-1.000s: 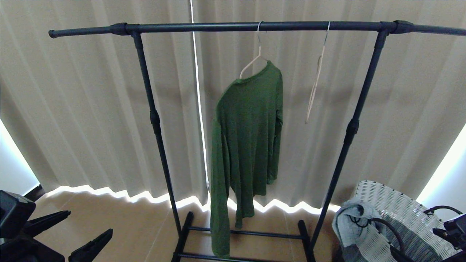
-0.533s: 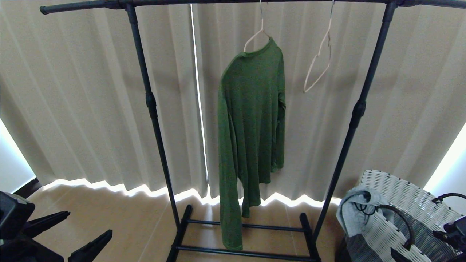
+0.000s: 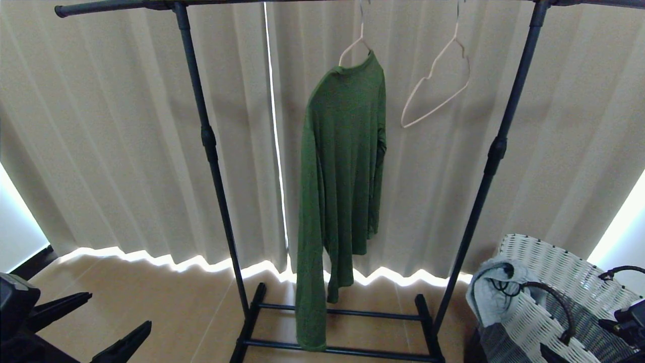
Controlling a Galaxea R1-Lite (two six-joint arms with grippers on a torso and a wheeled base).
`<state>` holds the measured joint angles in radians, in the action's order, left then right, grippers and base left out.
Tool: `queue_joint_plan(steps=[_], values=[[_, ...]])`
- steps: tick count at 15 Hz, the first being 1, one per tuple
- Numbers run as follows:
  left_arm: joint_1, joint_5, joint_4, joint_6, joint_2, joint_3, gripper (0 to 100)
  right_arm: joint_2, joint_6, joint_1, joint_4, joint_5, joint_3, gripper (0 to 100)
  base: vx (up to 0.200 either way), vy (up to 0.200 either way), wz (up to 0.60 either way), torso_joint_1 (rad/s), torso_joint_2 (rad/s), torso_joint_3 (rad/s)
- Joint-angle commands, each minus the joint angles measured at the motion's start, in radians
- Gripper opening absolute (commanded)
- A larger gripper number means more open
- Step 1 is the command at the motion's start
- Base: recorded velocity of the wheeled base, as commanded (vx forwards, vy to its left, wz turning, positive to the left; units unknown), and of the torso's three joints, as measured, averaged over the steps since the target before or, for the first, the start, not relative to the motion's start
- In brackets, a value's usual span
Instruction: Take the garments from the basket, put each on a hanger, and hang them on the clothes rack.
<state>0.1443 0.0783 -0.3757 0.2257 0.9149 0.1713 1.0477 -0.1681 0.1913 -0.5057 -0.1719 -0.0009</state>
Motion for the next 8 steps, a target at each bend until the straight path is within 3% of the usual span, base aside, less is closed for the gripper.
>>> queue_joint_plan(steps=[1,3,8], values=[[0.0,0.0,0.0,0.0,-0.001,-0.001,100,0.0,-0.001,0.0,0.0,0.0,-0.001,100,0.0,0.0,0.0,0.0,0.0,0.0],[0.0,0.0,0.0,0.0,0.001,0.001,100,0.0,-0.001,0.0,0.0,0.0,-0.001,100,0.0,0.0,0.0,0.0,0.0,0.0],[0.0,0.0,0.0,0.0,-0.002,-0.001,100,0.0,-0.001,0.0,-0.002,0.002,-0.001,100,0.0,-0.2,0.0,0.002,0.01,0.004]])
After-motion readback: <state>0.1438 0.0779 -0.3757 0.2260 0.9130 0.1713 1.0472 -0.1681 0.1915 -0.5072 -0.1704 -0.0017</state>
